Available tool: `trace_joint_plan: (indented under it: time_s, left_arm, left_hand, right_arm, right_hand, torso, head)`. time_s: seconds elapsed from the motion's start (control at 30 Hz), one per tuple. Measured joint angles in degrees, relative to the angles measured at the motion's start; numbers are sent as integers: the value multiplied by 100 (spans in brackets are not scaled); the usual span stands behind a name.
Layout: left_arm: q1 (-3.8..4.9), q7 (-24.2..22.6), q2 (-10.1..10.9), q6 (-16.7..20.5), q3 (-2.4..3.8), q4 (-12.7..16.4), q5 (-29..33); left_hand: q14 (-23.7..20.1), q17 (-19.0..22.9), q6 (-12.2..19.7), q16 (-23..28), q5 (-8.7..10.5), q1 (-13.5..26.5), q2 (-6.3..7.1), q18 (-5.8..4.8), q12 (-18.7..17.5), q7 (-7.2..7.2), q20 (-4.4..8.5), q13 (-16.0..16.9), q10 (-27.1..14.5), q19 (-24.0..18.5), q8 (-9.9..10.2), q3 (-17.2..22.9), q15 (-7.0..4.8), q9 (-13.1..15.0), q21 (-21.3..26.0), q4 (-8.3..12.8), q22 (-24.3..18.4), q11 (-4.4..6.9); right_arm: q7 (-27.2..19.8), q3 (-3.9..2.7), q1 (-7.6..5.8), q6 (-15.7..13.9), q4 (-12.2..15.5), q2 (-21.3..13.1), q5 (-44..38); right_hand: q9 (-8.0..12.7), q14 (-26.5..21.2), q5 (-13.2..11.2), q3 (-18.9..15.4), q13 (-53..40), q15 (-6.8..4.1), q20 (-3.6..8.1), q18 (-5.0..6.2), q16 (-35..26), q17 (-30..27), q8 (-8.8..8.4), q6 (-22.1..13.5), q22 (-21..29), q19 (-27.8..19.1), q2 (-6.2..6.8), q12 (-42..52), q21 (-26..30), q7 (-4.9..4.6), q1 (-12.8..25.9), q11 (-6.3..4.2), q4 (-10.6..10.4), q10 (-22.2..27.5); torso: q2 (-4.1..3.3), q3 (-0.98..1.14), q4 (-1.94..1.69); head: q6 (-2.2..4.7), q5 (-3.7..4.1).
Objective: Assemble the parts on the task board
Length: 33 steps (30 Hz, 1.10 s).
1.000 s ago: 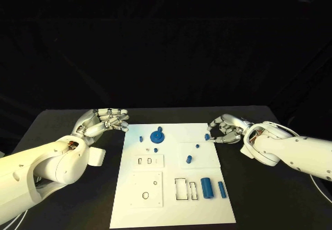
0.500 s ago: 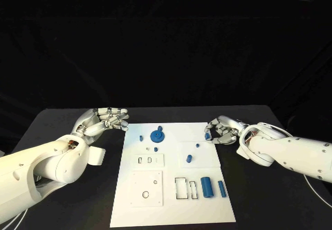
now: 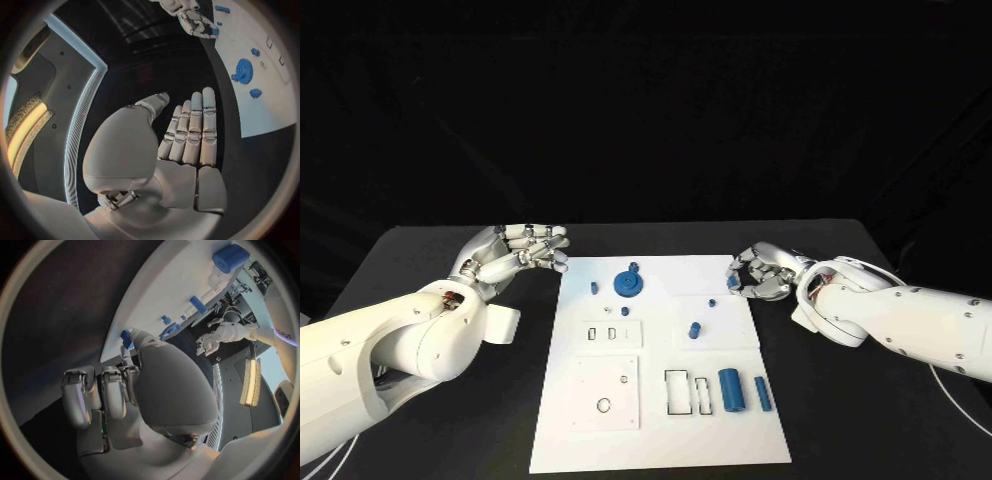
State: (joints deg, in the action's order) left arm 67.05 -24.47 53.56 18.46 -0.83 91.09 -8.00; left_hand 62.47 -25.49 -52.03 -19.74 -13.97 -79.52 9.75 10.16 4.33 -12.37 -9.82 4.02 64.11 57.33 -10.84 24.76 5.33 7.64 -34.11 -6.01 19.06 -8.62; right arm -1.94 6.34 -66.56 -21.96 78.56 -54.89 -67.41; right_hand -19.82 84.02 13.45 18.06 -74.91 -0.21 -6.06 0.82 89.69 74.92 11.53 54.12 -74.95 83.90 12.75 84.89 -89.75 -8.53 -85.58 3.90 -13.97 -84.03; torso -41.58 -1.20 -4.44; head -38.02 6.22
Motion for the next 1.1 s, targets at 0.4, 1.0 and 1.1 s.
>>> trace_joint_plan:
  time_s: [0.4,1.0,1.1]
  left_arm:
    - [0,9,4,-1,0,-2,-3]
    - [0,23,12,-3,0,-3,-6]
    - [0,25,14,-3,0,-2,-6]
  left_hand:
    - [-21,-10,0,0,0,0,0,0,0,0,0,-1,0,0,0,0,-20,0,-23,0,12,0]
    - [-21,-9,0,0,0,0,0,0,0,0,0,-1,0,0,0,0,-20,0,-23,0,16,0]
    - [-22,-9,0,0,0,0,0,0,0,0,0,-1,0,1,0,0,-20,0,-23,0,16,0]
  right_arm:
    - [70,0,3,-4,-24,6,-26]
    - [47,1,7,-307,-8,39,4]
    - [63,1,7,-372,-4,48,8]
  right_hand:
    - [0,0,0,6,0,0,0,0,0,-1,0,0,1,0,0,13,0,0,0,0,6,0]
    - [-101,-10,-28,203,1,-218,218,0,0,-2,347,509,2,11,-122,200,0,263,124,-177,-16,8]
    - [-115,0,-29,219,1,-249,218,0,0,-2,390,530,3,11,-119,224,0,283,156,-216,-32,9]
  torso:
    - [1,-2,0]
    - [2,-7,-3]
    - [2,-8,-3]
  head:
    - [-7,8]
    - [-7,8]
    - [-6,4]
